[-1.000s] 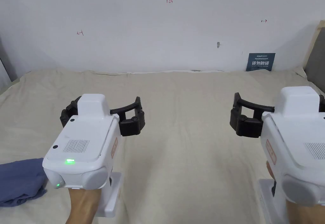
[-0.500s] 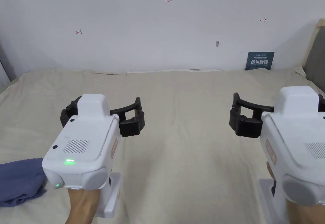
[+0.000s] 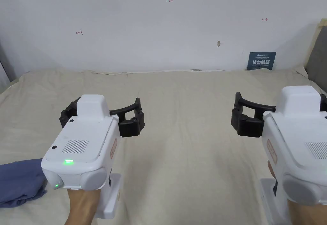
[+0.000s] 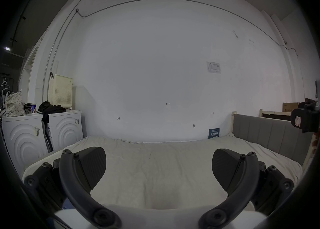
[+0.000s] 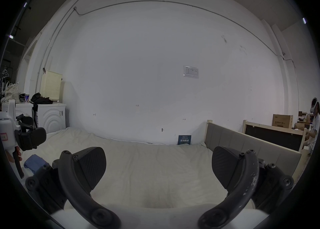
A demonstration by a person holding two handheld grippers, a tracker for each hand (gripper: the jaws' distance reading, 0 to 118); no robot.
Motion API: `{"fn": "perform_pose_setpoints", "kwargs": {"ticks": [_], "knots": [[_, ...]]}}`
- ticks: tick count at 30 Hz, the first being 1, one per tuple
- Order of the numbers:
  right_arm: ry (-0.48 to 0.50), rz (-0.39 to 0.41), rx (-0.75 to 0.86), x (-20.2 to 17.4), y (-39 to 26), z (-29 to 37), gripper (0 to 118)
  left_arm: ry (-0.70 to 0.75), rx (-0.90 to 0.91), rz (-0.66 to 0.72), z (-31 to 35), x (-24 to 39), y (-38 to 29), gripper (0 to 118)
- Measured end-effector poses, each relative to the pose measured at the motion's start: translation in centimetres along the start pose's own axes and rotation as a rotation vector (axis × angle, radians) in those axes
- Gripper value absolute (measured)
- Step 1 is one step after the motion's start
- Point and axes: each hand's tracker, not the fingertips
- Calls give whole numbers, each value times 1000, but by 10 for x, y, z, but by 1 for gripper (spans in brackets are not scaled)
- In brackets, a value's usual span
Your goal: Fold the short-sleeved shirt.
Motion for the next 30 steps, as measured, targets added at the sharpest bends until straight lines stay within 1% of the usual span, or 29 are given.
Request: {"fn": "perform_pose_setpoints", "kwargs": {"ticks": [6,11,13,15,17,19,21,23,26,30], "knots": [[-1,4,-9,-1,-1,-2,118,3,2,-1,0,-1,0,118],[-44,4,-49,-4,-1,-6,118,-2,-1,1,2,-1,1,118],[-69,-40,-117,-5,-1,-10,118,-4,-1,4,3,-2,2,118],[-136,-88,-211,-7,0,-12,118,-5,0,5,3,-3,2,118],[-124,-169,-308,-4,3,-16,118,-5,-1,8,3,-3,2,118],[-129,-226,-436,-1,8,-21,118,-6,2,10,4,-4,3,118],[-135,-267,-520,1,11,-25,118,-6,2,12,4,-4,5,118],[-111,-292,-559,4,12,-26,118,-7,5,12,5,-5,6,118],[-107,-287,-547,2,14,-23,118,-4,11,11,6,-6,7,118],[-126,-190,-492,-7,17,-21,118,0,12,14,4,-8,6,118]]}}
